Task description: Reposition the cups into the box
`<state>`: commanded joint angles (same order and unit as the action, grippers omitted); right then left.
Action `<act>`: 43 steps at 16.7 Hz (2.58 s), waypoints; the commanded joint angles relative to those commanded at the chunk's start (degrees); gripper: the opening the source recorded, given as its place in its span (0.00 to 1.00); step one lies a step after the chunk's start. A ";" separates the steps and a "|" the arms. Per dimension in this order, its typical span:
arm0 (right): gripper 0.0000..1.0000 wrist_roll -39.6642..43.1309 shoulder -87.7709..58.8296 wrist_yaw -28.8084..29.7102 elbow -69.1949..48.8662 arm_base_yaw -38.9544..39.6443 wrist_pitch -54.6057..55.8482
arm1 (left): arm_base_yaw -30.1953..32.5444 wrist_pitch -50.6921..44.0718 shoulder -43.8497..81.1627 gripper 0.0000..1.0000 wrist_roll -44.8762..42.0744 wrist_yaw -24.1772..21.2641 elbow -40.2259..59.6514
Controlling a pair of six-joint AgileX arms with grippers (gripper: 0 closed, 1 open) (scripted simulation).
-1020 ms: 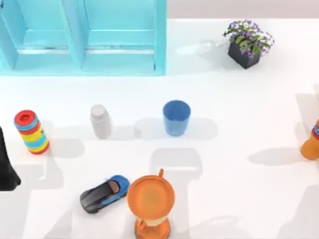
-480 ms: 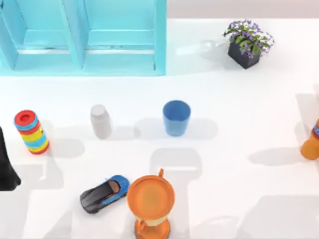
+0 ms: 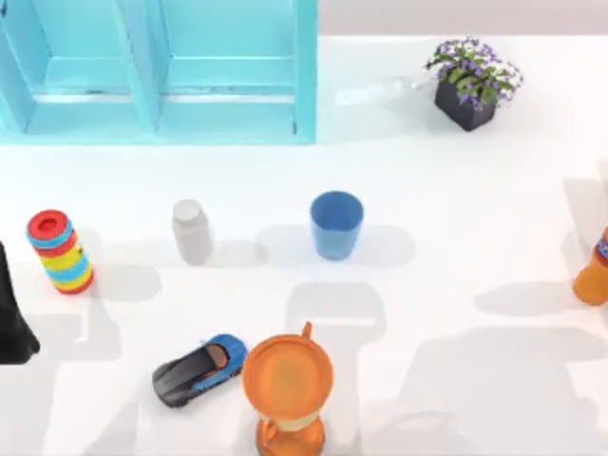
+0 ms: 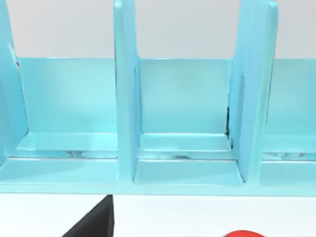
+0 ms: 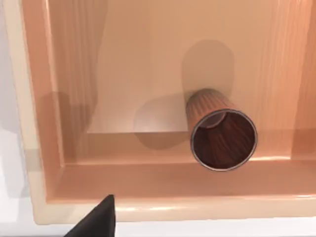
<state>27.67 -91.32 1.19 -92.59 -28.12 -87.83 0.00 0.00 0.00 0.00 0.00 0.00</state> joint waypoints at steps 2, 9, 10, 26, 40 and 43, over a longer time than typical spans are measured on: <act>1.00 -6.82 -5.16 0.79 -5.51 6.80 0.16 | 0.00 0.00 0.00 1.00 0.00 0.00 0.00; 1.00 -41.47 -30.02 4.52 -27.63 44.26 0.65 | 0.00 0.00 0.00 1.00 0.00 0.00 0.00; 1.00 -46.45 -33.38 4.93 -30.63 49.44 1.01 | 0.00 0.00 0.00 1.00 0.00 0.00 0.00; 1.00 -70.04 -49.20 6.93 -45.80 69.71 8.21 | 0.00 0.00 0.00 1.00 0.00 0.00 0.00; 0.92 -68.88 -52.02 6.77 -31.00 68.51 26.20 | 0.00 0.00 0.00 1.00 0.00 0.00 0.00; 0.70 -68.88 -52.02 6.77 -31.00 68.51 26.20 | 0.00 0.00 0.00 1.00 0.00 0.00 0.00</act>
<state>-41.21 -143.34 7.96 -123.58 40.40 -61.63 0.00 0.00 0.00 0.00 0.00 0.00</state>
